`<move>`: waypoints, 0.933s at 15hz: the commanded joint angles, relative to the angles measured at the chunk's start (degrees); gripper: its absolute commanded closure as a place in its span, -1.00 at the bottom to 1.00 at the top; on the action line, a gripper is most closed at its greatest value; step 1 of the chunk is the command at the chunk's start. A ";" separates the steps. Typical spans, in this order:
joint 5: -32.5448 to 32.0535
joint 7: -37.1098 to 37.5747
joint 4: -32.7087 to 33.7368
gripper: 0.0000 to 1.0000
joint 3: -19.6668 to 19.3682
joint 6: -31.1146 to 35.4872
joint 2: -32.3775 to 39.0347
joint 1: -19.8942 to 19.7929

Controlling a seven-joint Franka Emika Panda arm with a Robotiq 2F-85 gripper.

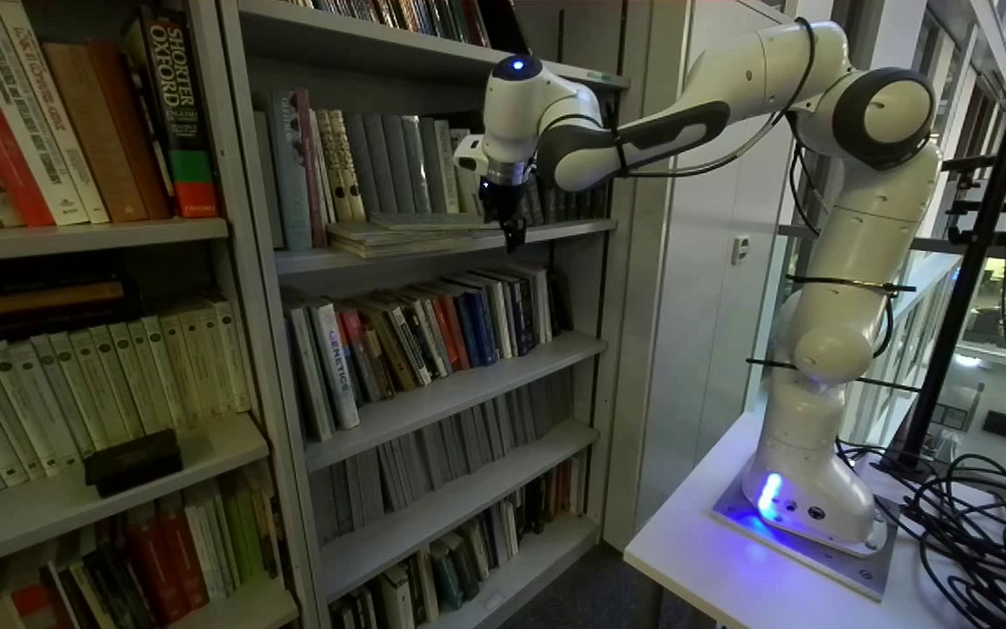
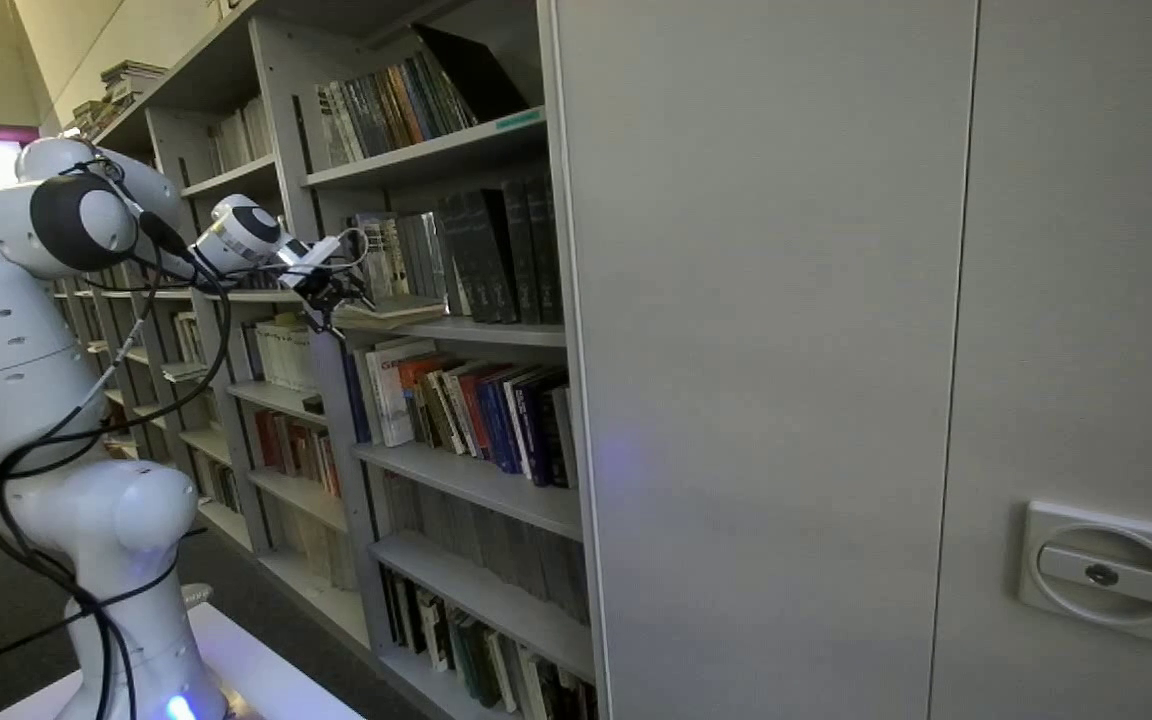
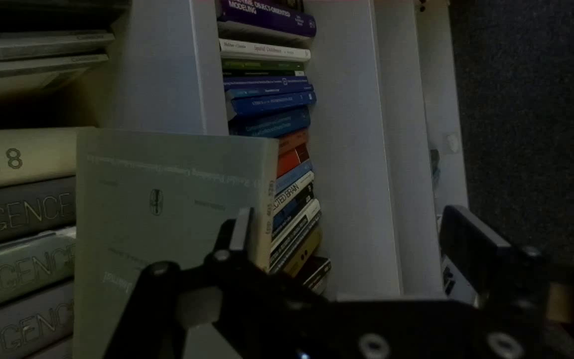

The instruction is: Take the book that lies on top of the standing books and put it on the pile, and pull out another book and put it on the pile

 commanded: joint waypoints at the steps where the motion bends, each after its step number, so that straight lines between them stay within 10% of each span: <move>1: -0.49 1.87 -0.68 -1.00 0.41 -0.32 -1.44 -1.11; 14: -2.86 11.84 -5.02 -1.00 0.56 1.52 -6.36 -2.34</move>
